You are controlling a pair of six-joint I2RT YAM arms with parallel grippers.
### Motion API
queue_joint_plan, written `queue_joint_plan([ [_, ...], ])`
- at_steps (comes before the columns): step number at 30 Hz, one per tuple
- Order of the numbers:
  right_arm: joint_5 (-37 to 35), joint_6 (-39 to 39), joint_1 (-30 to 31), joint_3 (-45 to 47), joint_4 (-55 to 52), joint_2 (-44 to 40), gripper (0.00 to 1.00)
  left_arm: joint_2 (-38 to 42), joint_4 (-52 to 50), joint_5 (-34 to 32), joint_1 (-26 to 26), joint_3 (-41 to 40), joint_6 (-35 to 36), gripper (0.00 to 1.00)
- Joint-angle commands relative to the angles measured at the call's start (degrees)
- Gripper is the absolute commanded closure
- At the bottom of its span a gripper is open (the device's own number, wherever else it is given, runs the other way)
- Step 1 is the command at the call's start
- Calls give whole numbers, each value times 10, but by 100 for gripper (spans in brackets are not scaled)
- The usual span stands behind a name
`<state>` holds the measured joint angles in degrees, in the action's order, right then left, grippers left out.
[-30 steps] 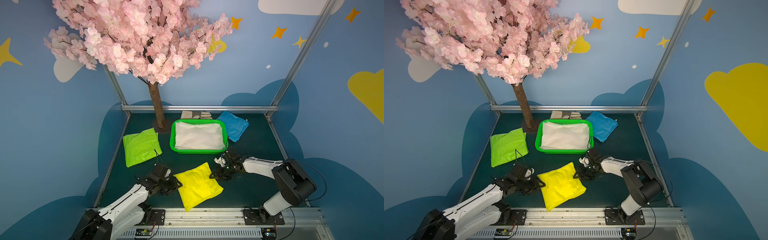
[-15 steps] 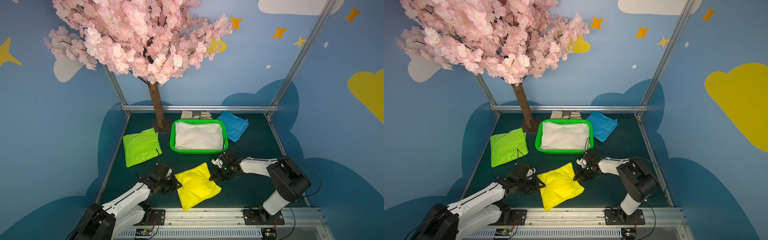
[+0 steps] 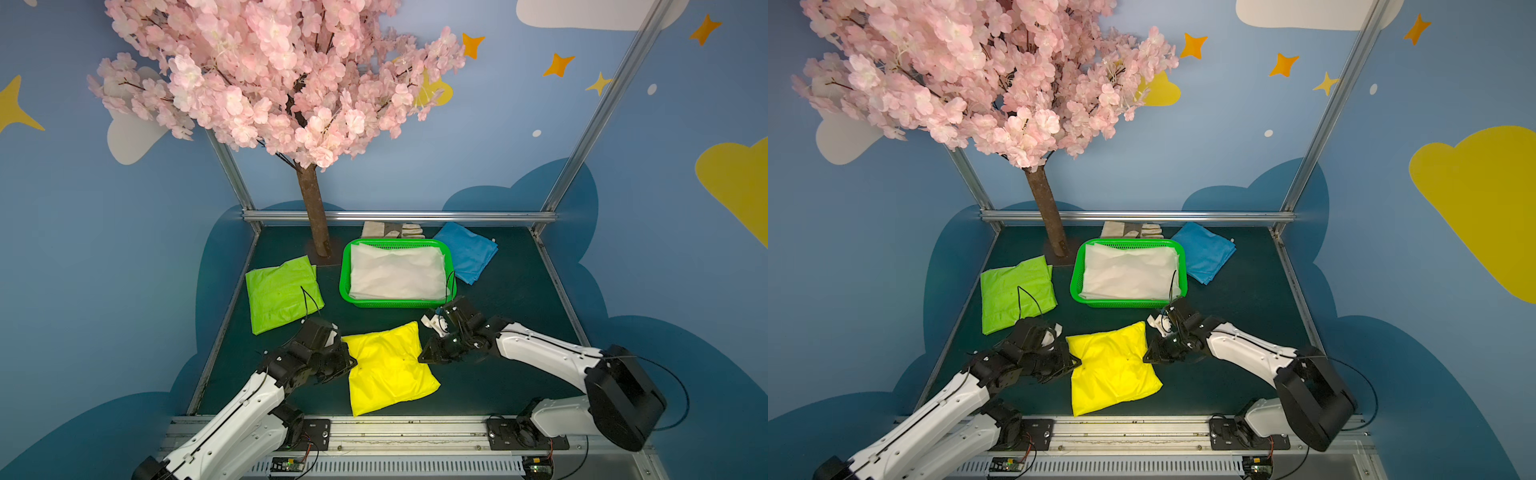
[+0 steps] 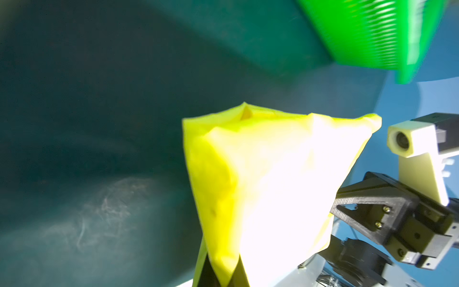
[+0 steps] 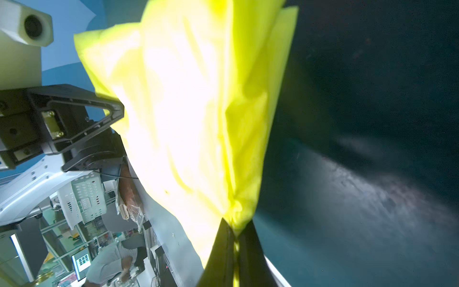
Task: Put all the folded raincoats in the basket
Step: Pick up the raincoat from the center of the board.
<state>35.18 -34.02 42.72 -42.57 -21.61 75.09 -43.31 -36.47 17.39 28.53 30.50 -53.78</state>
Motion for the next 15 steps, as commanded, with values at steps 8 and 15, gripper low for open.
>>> queue_joint_plan([
  [8, -38, 0, -106, -182, -119, -45, 100, -217, -114, -36, -31, 329, 140, 98],
  [15, 21, -11, -190, -332, -120, 120, 100, -480, -143, 40, -128, 576, 224, 97],
])
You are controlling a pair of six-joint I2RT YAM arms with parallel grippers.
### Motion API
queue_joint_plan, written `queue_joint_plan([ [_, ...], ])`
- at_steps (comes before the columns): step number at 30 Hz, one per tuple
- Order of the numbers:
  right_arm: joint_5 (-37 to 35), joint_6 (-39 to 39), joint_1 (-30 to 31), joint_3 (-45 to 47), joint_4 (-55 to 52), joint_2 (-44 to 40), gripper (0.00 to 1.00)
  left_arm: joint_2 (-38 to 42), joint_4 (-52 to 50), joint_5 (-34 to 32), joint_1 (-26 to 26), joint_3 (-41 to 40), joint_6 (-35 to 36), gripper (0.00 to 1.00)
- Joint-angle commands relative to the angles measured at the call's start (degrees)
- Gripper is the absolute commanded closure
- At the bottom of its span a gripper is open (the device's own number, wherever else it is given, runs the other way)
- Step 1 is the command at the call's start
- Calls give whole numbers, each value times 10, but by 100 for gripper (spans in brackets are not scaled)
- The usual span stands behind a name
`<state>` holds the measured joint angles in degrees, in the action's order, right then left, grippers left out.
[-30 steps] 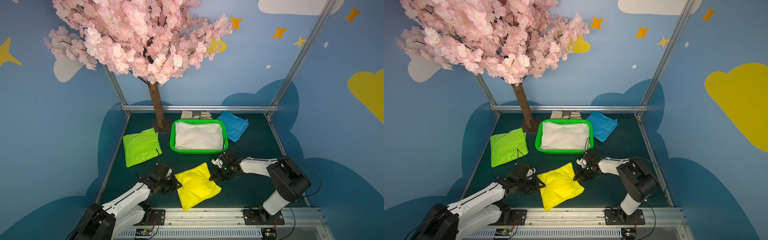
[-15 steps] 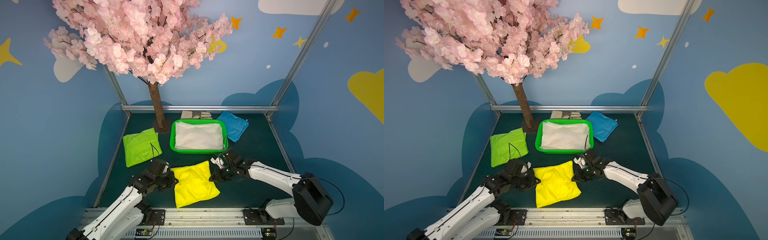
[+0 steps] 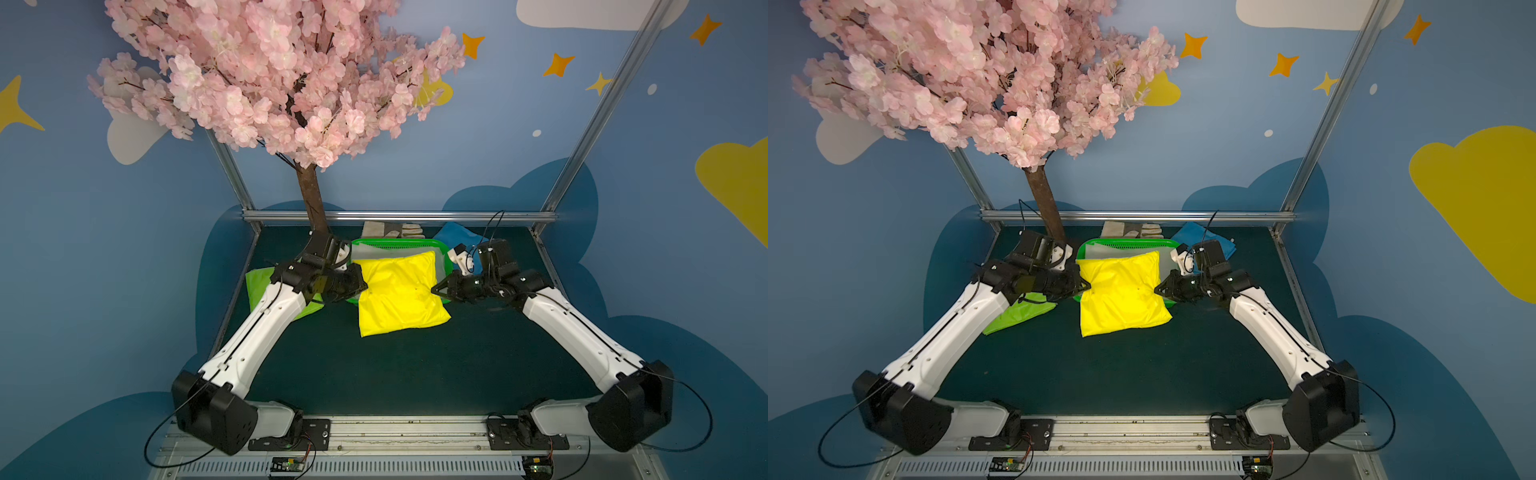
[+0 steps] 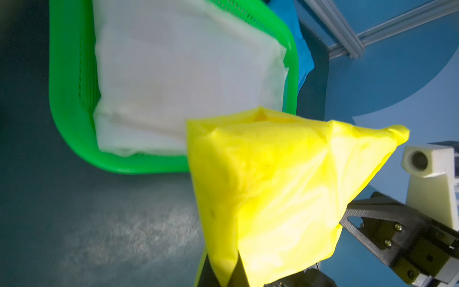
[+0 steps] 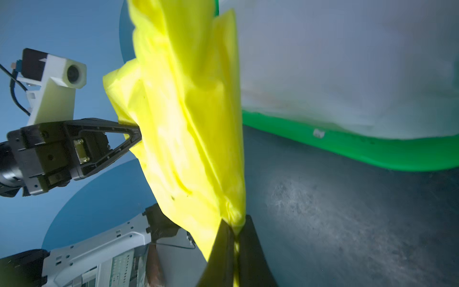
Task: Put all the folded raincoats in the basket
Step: Pick up the raincoat from the center of the board, then place the raincoat in the basket.
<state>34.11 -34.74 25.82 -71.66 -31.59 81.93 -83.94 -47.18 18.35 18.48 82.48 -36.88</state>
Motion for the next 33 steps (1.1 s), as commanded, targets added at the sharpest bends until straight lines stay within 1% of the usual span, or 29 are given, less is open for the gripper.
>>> queue_joint_plan([
  [1, 50, -7, -29, -64, -19, 81, 100, -111, -40, 46, -38, 93, 63, 98],
  [4, 65, -15, -45, -122, -14, 166, 100, -215, -61, 53, -54, 196, 86, 97],
  [7, 71, -24, -54, -172, -6, 232, 100, -317, -102, 81, -70, 299, 95, 97],
  [10, 79, -23, -62, -223, -18, 295, 100, -396, -122, 90, -75, 382, 102, 98],
  [15, 78, -7, -68, -278, -47, 382, 100, -489, -148, 100, -76, 461, 106, 97],
  [18, 70, 3, -69, -281, -55, 406, 100, -514, -151, 102, -75, 460, 105, 98],
  [19, 64, 6, -68, -280, -55, 411, 100, -518, -150, 101, -74, 459, 107, 96],
  [20, 59, 10, -68, -281, -57, 416, 100, -522, -150, 98, -74, 457, 110, 91],
  [22, 47, 27, -68, -292, -74, 431, 100, -527, -143, 94, -76, 453, 105, 76],
  [24, 33, 37, -67, -302, -93, 442, 100, -535, -143, 107, -76, 461, 101, 67],
  [26, 27, 38, -66, -300, -93, 441, 100, -535, -142, 107, -76, 462, 100, 55],
  [29, 17, 41, -66, -299, -97, 425, 100, -524, -147, 103, -75, 460, 102, 48],
  [30, 13, 42, -67, -299, -102, 416, 93, -518, -152, 102, -76, 460, 104, 46],
  [32, 1, 46, -67, -298, -111, 394, 69, -497, -155, 98, -77, 453, 107, 43],
  [33, -10, 48, -66, -296, -116, 381, 61, -484, -156, 95, -75, 447, 109, 42],
])
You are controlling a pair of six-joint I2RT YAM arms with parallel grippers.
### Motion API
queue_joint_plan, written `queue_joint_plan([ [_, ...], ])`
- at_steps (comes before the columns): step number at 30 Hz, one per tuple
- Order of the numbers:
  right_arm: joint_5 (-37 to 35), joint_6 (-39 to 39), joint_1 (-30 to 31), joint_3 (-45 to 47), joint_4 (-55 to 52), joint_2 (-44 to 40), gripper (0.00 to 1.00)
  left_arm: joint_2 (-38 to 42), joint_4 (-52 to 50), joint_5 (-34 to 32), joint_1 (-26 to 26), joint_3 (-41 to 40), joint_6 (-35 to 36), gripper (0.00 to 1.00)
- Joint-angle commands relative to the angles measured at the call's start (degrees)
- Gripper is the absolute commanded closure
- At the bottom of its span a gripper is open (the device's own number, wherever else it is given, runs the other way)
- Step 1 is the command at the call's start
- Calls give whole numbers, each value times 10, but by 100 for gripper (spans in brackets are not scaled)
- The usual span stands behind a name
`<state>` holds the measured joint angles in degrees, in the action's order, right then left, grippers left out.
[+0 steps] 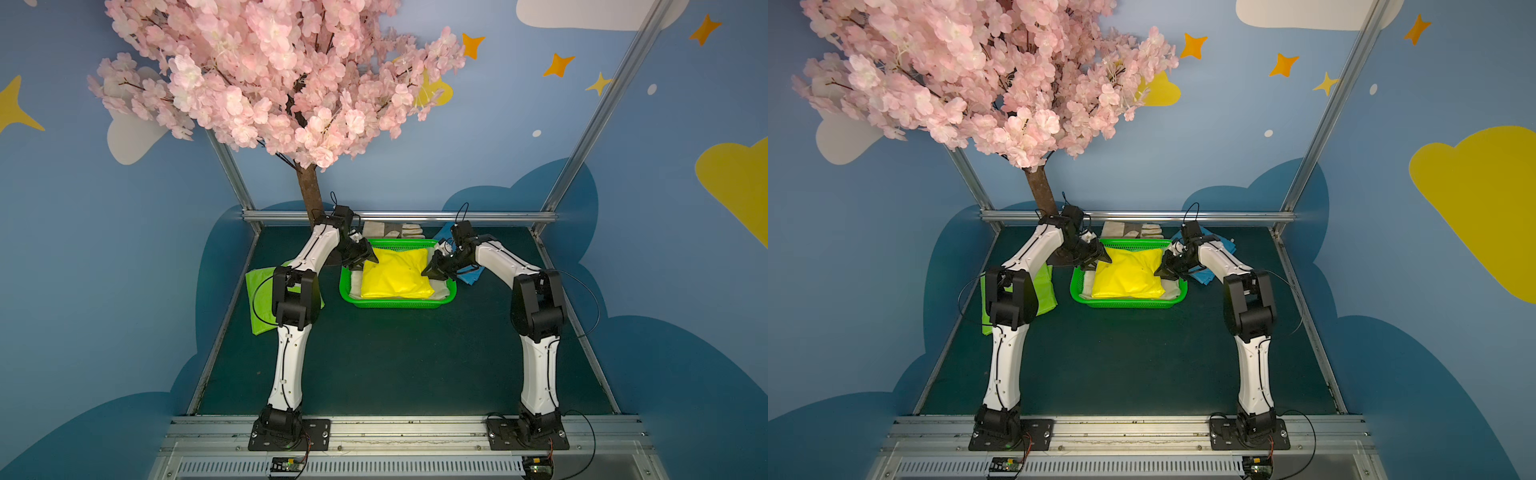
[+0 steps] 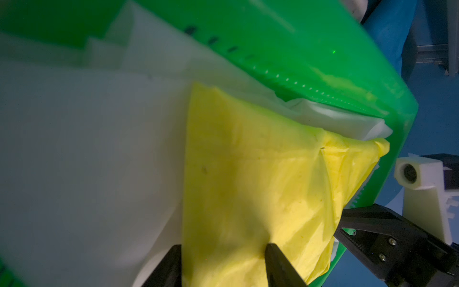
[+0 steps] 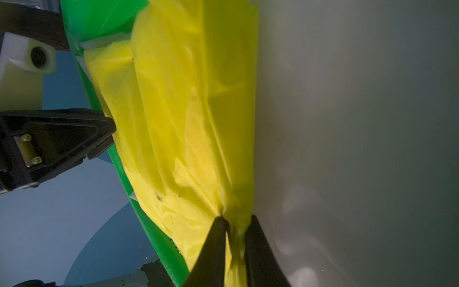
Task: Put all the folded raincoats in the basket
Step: Place the raincoat in the basket, then move the raincoat to the center of the board.
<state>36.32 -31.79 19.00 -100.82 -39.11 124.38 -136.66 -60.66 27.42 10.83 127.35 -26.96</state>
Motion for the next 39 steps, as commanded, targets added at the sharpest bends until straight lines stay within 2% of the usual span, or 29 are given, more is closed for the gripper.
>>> queue_joint_plan([
  [1, -40, 20, 1, -4, -47, -55, 56, 54, -20, -3, 1, -7, 12, 41],
  [4, -49, 26, 2, -10, -56, -85, 54, 84, -21, -17, 0, -29, 14, 41],
  [8, -51, 32, 9, -26, -68, -110, 56, 115, -20, -34, 1, -64, 17, 41],
  [11, -19, 27, 20, -26, -63, -121, 60, 160, -9, -90, 0, -113, 10, 40],
  [12, -14, 25, 25, -24, -63, -126, 61, 180, -2, -111, -2, -133, 7, 37],
  [17, -20, 30, 61, 41, -42, -193, 60, 303, 35, -248, -38, -289, -39, 30],
  [21, -6, 19, 91, 158, 23, -283, 55, 375, 119, -309, -85, -445, -60, 26],
  [23, 0, 12, 103, 214, 44, -323, 55, 364, 122, -319, -97, -466, -62, 26],
  [26, 1, 10, 115, 277, 52, -379, 55, 306, 86, -340, -98, -438, -73, 27],
  [29, 0, 12, 119, 321, 46, -429, 55, 274, 99, -353, -94, -440, -85, 28],
  [33, -2, 12, 120, 358, 38, -477, 55, 229, 111, -333, -76, -421, -76, 31],
  [36, 3, 12, 120, 372, 36, -490, 54, 198, 78, -374, -52, -397, -77, 34],
  [39, 10, 12, 122, 376, 29, -488, 55, 190, 63, -398, -44, -408, -88, 45],
])
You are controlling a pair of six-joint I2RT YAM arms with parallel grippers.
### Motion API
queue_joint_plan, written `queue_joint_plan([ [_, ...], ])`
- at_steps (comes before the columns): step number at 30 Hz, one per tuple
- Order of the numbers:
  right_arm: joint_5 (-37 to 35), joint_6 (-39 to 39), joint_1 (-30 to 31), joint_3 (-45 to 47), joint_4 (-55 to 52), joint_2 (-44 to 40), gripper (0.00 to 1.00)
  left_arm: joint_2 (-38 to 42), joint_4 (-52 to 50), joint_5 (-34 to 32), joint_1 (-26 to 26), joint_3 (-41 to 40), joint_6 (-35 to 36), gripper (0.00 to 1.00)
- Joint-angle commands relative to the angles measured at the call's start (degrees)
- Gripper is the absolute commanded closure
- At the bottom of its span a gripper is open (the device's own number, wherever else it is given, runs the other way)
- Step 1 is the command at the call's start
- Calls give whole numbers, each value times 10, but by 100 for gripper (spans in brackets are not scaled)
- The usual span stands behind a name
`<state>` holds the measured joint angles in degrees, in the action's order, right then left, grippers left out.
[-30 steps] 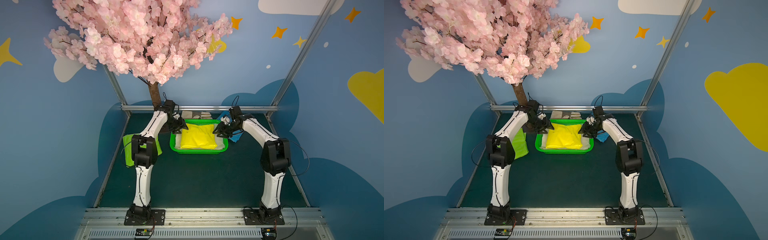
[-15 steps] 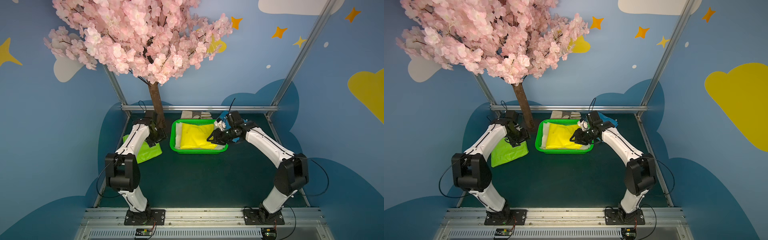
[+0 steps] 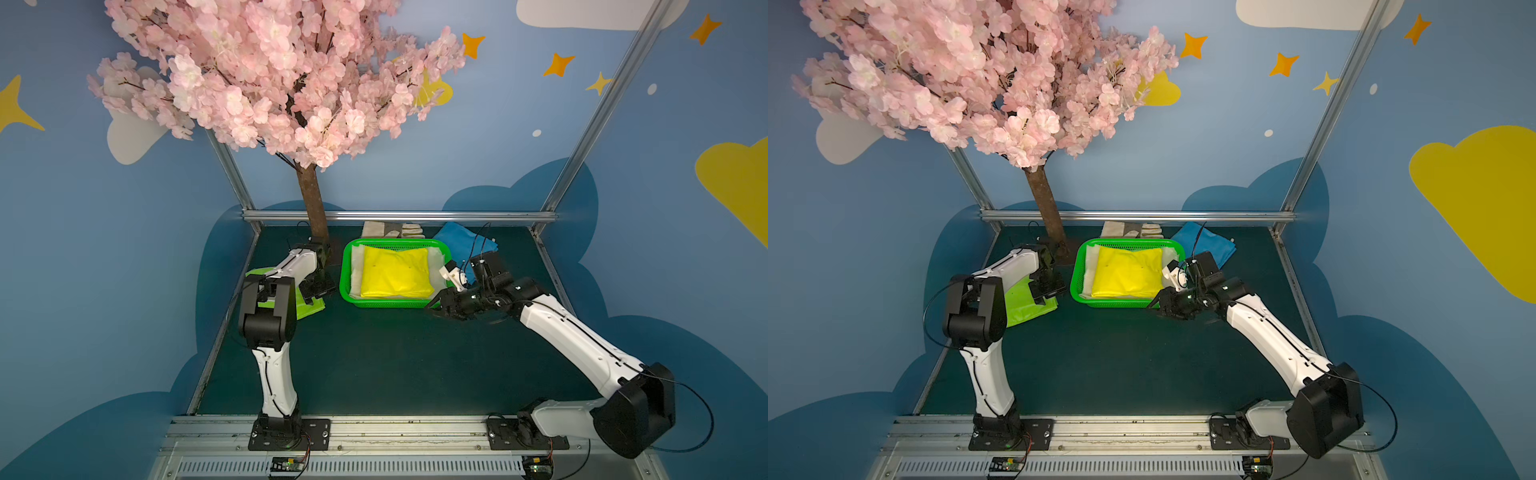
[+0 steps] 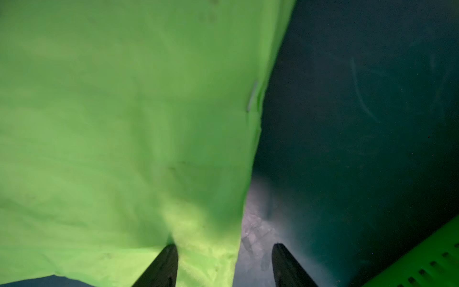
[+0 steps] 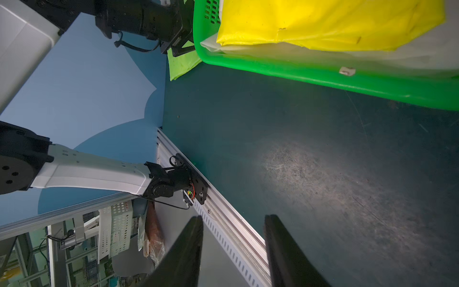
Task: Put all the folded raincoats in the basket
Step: Move the raincoat to the center of the board.
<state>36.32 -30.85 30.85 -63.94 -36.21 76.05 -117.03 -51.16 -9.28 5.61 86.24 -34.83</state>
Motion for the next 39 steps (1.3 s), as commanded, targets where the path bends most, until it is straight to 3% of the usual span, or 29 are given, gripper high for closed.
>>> queue_joint_plan([
  [1, 11, 3, 3, 9, 1, -5, 55, -5, -37, -35, 10, -1, -10, 49],
  [7, 11, 14, 3, 15, -9, -11, 56, 16, -52, -51, 12, -36, -8, 97],
  [12, 11, 28, 4, 18, -30, -19, 56, 74, -56, -17, 12, -84, -1, 98],
  [16, -1, 40, 3, 35, -35, -34, 57, 167, -33, 60, 37, -186, -8, 98],
  [21, -13, 57, 0, 54, -56, -41, 56, 292, -36, 75, 113, -304, -57, 97],
  [28, -9, 8, 3, 135, -8, -100, 57, 445, 42, 140, 281, -450, -176, 97],
  [34, -7, -23, 4, 186, 23, -132, 56, 422, 100, 127, 435, -425, -264, 97],
  [39, -28, -39, 0, 211, 54, -131, 52, 266, 119, 124, 519, -277, -259, 97],
])
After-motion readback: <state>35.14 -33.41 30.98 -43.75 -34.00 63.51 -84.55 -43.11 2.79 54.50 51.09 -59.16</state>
